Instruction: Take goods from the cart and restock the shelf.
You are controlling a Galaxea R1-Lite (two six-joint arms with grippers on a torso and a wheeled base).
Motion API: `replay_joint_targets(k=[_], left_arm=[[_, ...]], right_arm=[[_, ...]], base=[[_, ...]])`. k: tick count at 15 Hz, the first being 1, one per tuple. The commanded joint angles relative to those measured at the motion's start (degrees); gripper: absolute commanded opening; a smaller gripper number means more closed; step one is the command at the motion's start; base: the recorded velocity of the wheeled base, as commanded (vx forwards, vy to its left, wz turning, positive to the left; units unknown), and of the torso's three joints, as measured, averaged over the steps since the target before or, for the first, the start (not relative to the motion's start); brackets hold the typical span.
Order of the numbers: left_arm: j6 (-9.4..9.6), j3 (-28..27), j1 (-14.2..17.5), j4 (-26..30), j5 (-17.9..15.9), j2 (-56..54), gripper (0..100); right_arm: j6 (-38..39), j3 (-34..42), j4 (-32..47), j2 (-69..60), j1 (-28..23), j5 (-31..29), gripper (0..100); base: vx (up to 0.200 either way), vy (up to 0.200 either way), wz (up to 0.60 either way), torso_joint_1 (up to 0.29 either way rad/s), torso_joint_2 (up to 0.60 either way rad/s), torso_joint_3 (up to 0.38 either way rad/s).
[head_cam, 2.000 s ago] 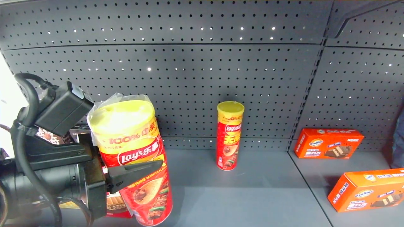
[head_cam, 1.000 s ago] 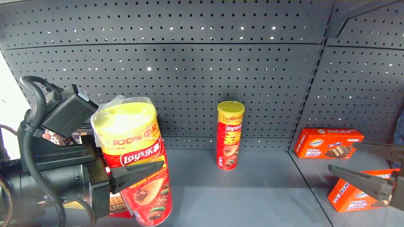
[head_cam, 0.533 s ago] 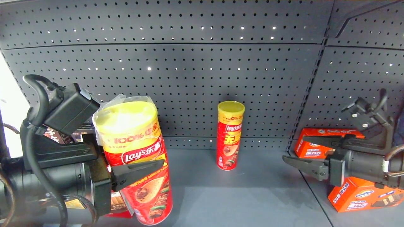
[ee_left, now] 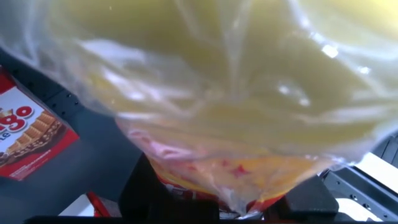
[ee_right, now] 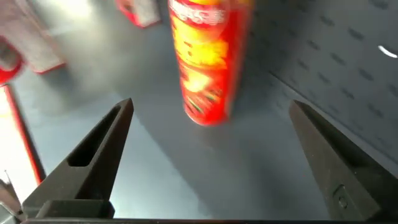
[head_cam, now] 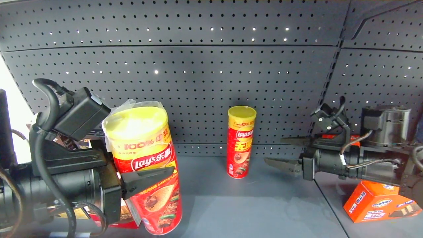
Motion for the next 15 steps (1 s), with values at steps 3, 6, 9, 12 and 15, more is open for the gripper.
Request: replay_joint_targets(k=[3,6,9,12,15], left_arm=[[0.02,-0.7,0.0,0.0,-0.1,0.3,0],[0.02,-1.1,-0.1,0.0,-0.1,0.3,0],[0.11,-1.3,-0.1,0.0,-0.1,0.8,0],[0.11,-1.6,-0.1,-0.1,-0.1,1.0,0],[0.19,-2.4,-0.2,-0.1,-0.1,1.9,0]], right_arm=[[0.0,-3.1,-5.0,9.1,-0.3,6.4,100],[0.0,-4.6,-7.0,11.7,-0.4,10.2,100],[0.0,-5.8,-8.4,14.2,-0.6,11.7,100],[0.0,-8.0,-8.5,16.2,-0.5,11.8,100],[0.0,-9.1,-8.6,18.3,-0.3,11.8,100]], base=[[0.000,0.000,0.00,0.000,0.00,0.000],[0.000,0.000,0.00,0.000,0.00,0.000],[0.000,0.000,0.00,0.000,0.00,0.000],[0.000,0.000,0.00,0.000,0.00,0.000],[0.000,0.000,0.00,0.000,0.00,0.000]])
